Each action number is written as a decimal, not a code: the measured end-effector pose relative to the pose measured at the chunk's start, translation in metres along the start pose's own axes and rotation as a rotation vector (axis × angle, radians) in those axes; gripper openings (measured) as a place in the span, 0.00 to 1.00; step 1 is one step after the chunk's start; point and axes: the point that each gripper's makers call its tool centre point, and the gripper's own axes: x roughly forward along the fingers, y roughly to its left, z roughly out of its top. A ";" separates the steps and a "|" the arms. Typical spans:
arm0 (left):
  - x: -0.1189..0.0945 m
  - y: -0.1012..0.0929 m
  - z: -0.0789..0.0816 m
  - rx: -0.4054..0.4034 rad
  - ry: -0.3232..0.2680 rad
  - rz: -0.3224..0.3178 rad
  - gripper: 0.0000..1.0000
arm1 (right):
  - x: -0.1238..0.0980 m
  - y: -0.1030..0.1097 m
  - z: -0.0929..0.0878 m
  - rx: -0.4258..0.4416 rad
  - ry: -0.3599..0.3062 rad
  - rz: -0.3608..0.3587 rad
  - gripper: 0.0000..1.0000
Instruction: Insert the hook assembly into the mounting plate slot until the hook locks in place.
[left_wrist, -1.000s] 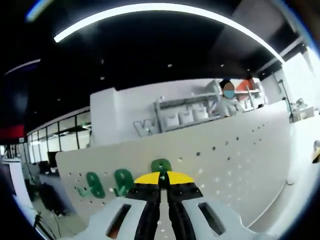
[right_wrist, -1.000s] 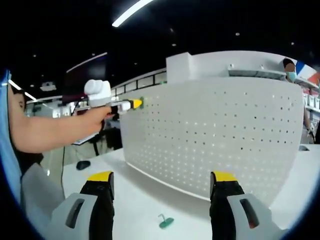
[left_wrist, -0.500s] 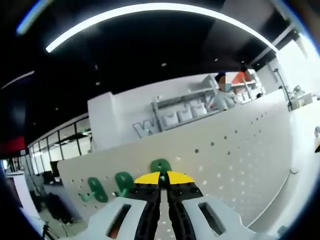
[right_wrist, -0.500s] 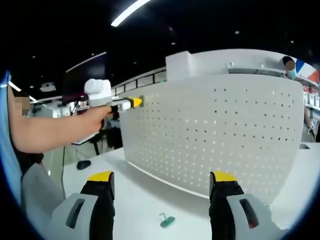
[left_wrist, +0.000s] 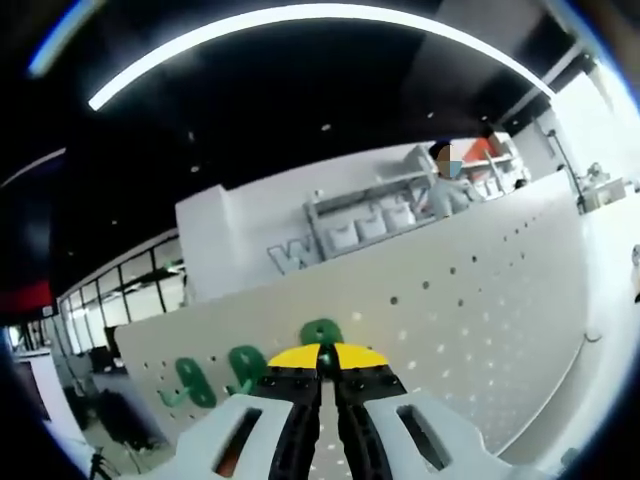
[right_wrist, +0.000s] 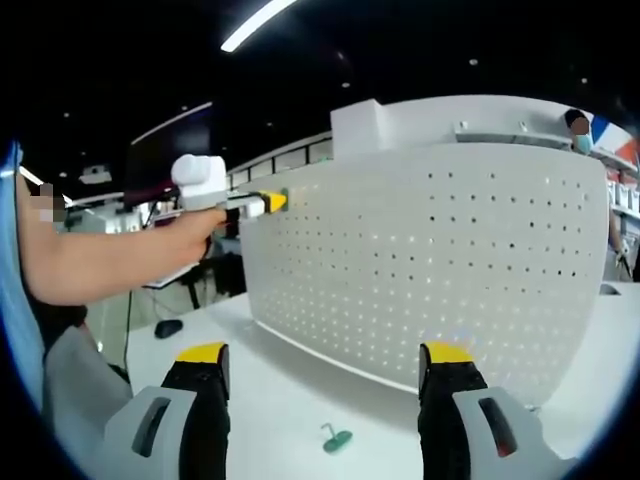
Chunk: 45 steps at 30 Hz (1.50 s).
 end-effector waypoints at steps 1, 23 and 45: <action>0.000 0.000 0.000 -0.001 0.000 0.000 0.04 | 0.000 -0.001 0.000 0.001 0.001 -0.001 0.78; -0.002 0.000 -0.004 -0.069 0.002 -0.011 0.06 | 0.004 0.003 -0.004 -0.002 0.016 0.013 0.78; -0.011 -0.006 -0.012 -0.125 0.019 -0.064 0.22 | 0.006 0.006 -0.002 -0.009 0.015 0.013 0.78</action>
